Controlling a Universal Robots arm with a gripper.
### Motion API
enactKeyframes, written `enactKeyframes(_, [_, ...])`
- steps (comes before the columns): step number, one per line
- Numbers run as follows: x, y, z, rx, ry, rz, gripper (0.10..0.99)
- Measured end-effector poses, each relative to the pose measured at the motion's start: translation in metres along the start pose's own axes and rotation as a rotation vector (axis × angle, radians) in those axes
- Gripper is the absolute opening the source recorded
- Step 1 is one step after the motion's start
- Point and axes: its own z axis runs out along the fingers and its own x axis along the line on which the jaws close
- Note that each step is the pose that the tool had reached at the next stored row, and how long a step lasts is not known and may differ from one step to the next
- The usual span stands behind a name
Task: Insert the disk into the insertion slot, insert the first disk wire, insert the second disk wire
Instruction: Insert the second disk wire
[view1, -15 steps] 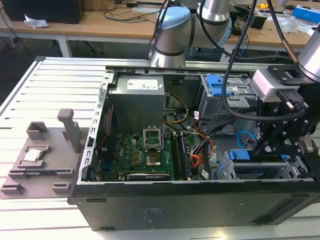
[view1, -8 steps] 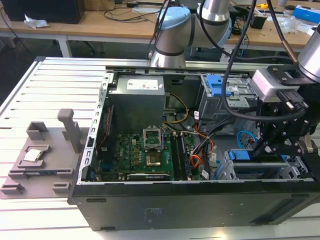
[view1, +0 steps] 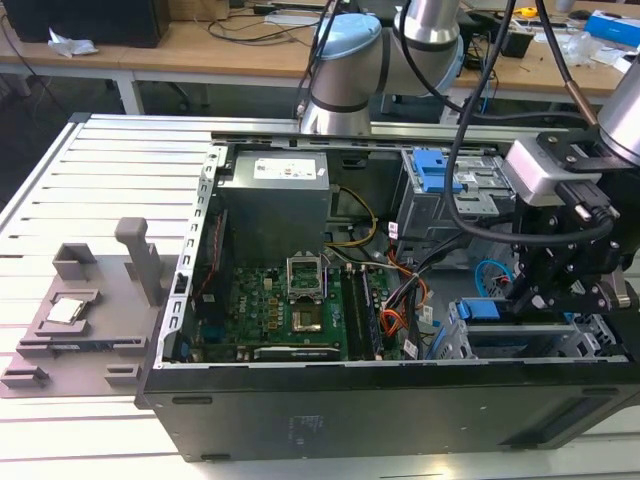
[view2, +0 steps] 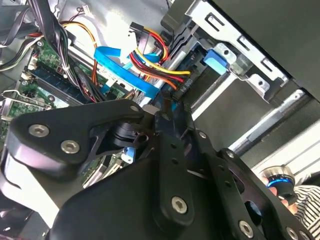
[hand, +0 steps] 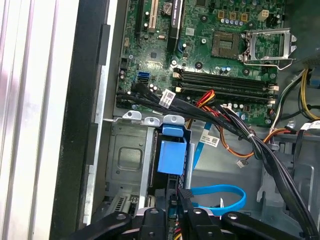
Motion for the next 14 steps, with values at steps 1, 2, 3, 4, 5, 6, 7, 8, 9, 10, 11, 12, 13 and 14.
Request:
enactKeyframes(1, [0.0000,0.0000,-0.0006,0.000,-0.0003,0.000,0.231])
enactKeyframes(2, [0.0000,0.0001,-0.0016,0.000,-0.0002,0.000,0.231])
enactKeyframes(3, [0.0000,0.0001,-0.0033,0.000,-0.0001,0.000,0.231])
enactKeyframes(4, [-0.0001,0.0001,-0.0036,0.000,-0.0003,0.000,0.231])
enactKeyframes(5, [0.0000,0.0001,-0.0038,0.000,0.0000,0.000,0.231])
enactKeyframes(6, [-0.0001,0.0001,-0.0038,0.000,-0.0001,0.000,0.231])
enactKeyframes(7, [-0.0001,0.0001,-0.0038,0.000,0.0000,0.000,0.231])
enactKeyframes(8, [-0.0001,0.0001,-0.0038,0.000,-0.0001,0.000,0.231])
enactKeyframes(9, [0.0000,0.0001,-0.0039,0.000,-0.0001,0.000,0.231])
enactKeyframes(10, [0.0000,0.0001,-0.0039,0.000,-0.0001,0.000,0.231])
enactKeyframes(11, [0.0000,0.0001,-0.0039,0.000,0.0000,0.000,0.231])
enactKeyframes(12, [0.0000,0.0001,-0.0039,0.000,-0.0001,0.000,0.231])
enactKeyframes(13, [0.0000,0.0001,-0.0040,0.000,-0.0001,0.000,0.231])
enactKeyframes(14, [0.0000,0.0001,-0.0040,0.000,-0.0001,0.000,0.231])
